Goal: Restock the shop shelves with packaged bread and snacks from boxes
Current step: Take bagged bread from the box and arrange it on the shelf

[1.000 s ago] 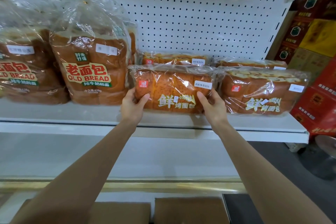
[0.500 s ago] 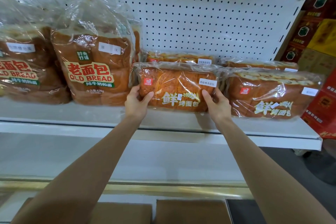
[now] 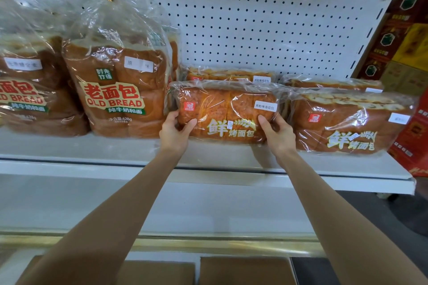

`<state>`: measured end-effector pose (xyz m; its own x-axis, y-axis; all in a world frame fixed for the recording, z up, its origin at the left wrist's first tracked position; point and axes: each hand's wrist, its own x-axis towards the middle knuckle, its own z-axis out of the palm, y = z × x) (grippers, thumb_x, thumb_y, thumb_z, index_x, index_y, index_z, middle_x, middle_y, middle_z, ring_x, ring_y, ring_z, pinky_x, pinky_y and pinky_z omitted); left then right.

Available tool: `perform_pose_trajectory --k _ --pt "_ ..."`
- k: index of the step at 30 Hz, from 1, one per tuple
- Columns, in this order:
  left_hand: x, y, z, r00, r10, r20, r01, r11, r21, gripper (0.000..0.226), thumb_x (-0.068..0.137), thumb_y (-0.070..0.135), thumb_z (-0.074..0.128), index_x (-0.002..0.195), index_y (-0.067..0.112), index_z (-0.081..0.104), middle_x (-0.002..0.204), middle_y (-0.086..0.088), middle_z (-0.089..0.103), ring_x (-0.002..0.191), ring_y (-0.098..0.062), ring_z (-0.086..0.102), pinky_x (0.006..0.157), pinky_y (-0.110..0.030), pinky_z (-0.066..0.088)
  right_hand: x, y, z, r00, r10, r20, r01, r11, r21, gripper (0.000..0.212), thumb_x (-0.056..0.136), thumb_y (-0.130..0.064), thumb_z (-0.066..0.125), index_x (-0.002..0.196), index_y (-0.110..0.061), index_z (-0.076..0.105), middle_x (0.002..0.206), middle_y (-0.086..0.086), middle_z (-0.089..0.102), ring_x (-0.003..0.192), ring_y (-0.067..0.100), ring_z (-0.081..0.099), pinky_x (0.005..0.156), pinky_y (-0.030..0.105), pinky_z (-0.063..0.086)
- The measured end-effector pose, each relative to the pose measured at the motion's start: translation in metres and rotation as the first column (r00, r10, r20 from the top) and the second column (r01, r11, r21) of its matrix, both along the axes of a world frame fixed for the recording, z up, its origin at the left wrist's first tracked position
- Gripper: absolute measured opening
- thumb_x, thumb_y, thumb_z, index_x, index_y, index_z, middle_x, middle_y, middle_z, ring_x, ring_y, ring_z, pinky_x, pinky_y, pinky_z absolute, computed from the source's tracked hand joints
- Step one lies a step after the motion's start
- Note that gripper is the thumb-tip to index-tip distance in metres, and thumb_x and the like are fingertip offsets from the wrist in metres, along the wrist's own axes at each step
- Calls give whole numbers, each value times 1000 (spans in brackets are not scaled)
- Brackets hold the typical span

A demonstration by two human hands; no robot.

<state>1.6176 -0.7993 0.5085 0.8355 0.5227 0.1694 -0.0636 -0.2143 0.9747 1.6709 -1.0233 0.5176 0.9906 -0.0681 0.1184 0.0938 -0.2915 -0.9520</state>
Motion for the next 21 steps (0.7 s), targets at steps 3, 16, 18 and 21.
perform_pose_trajectory --k 3,16,18,21 --pt "1 0 0 1000 -3 -1 3 1000 -10 46 91 21 65 133 8 50 128 -10 61 116 -22 58 101 -38 48 1 0 0 1000 5 3 -5 1000 -4 46 93 -41 59 135 -26 53 127 2 63 115 21 59 102 38 47" --pt "4 -1 -5 1000 -14 -19 14 1000 -17 48 93 24 63 137 15 46 130 -6 60 119 -21 57 104 -40 46 -1 1 -3 1000 -6 10 6 1000 12 48 93 -42 58 138 -28 51 128 1 62 116 19 58 106 39 44" --pt "5 0 -5 999 -32 -26 31 999 -30 49 93 25 62 139 17 45 132 -6 58 122 -22 55 105 -44 45 -3 1 -2 1000 6 11 -6 1000 24 48 93 -41 58 138 -27 50 127 0 62 112 15 58 105 38 45" --pt "1 0 -2 996 -62 -56 60 997 -37 55 93 28 62 144 21 40 137 -4 55 126 -22 51 107 -47 43 -9 3 1 1000 15 2 -15 998 54 50 93 -39 60 139 -24 50 124 -3 62 108 10 56 105 38 45"
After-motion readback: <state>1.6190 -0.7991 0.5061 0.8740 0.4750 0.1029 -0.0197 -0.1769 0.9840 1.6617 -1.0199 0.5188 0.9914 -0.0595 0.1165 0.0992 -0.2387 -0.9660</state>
